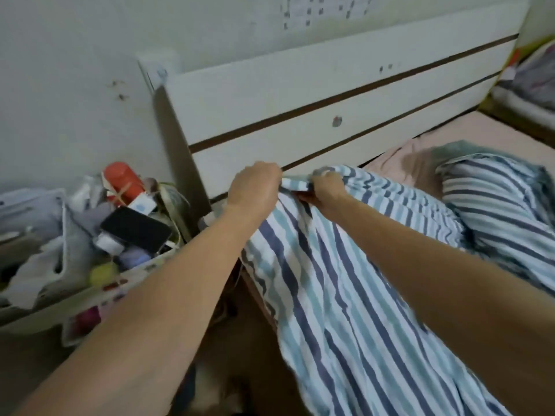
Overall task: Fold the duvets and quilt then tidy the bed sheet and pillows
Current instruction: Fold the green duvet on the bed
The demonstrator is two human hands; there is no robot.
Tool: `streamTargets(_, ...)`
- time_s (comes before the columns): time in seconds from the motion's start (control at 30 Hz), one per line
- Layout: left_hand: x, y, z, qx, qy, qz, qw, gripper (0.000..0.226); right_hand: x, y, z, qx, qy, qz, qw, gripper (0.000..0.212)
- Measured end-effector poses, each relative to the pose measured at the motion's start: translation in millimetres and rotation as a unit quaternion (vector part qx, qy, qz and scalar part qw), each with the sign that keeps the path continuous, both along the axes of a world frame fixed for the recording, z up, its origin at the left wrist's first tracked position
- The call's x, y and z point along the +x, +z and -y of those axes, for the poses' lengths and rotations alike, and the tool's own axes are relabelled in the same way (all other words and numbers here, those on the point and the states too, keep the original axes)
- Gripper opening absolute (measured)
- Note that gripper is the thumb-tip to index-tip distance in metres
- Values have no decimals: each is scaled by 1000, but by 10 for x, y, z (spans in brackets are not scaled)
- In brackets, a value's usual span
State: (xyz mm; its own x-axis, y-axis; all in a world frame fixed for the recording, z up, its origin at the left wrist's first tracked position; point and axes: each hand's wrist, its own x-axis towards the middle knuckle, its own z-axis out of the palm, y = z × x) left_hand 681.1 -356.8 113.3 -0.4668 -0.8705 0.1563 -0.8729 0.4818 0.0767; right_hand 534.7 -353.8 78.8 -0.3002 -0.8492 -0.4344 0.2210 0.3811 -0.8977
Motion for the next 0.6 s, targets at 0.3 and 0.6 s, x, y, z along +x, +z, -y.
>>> streamTargets(0.3,853,168,1396,9,41,34,999,23,937,73,1434,-20,7,-35,999,35)
streamTargets(0.6,545,-385,1807,144,8,187,972,35,436,-520,1105,151,60,-128,978,25)
